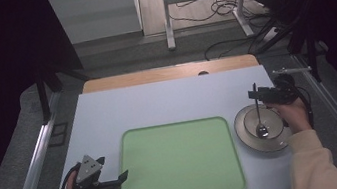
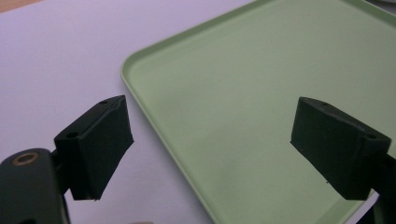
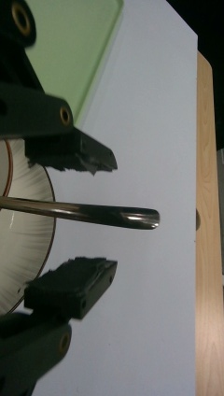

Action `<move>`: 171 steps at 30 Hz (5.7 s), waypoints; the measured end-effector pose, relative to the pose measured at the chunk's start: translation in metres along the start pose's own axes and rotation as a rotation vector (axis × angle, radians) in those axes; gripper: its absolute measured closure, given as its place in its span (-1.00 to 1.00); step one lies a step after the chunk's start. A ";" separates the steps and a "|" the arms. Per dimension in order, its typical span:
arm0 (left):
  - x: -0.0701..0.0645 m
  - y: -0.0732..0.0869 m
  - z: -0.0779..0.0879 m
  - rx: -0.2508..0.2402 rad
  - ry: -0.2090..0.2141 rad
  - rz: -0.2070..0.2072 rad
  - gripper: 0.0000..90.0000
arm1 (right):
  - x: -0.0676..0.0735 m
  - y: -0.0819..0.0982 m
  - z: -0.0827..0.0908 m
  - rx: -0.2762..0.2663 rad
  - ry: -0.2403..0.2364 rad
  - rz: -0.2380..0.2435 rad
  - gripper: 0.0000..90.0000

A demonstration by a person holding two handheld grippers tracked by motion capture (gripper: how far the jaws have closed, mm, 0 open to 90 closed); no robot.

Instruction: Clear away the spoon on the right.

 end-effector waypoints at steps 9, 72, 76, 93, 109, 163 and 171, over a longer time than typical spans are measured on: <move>0.000 0.000 0.000 0.001 0.001 -0.002 -0.73 | -0.005 0.004 -0.001 0.020 -0.072 -0.050 0.54; 0.002 0.001 0.002 -0.003 0.003 -0.004 -0.73 | 0.046 -0.028 0.071 -0.135 -0.135 0.075 0.96; 0.002 0.000 0.003 -0.008 0.003 -0.002 -0.73 | 0.056 -0.032 0.074 -0.141 -0.140 0.094 0.96; 0.002 0.001 0.001 -0.001 0.005 -0.005 -0.72 | 0.090 -0.040 0.084 -0.154 -0.169 0.164 0.96; 0.002 0.001 0.000 0.000 0.008 -0.006 -0.72 | 0.110 -0.041 0.082 -0.144 -0.200 0.191 0.96; 0.002 0.001 0.001 -0.001 0.006 -0.004 -0.72 | 0.166 -0.019 0.053 -0.020 -0.292 0.238 0.95; 0.003 0.001 0.001 -0.002 0.004 -0.002 -0.72 | 0.174 -0.011 0.053 -0.009 -0.320 0.206 0.95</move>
Point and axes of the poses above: each handheld gripper's, and its own axes: z roughly backward along the jaws, y roughly out of its underside, x roughly to its left, the point moved 4 cm from there along -z, roughly forward along the jaws, and after that the axes turned 1 degree about y, right-handed, at the moved point
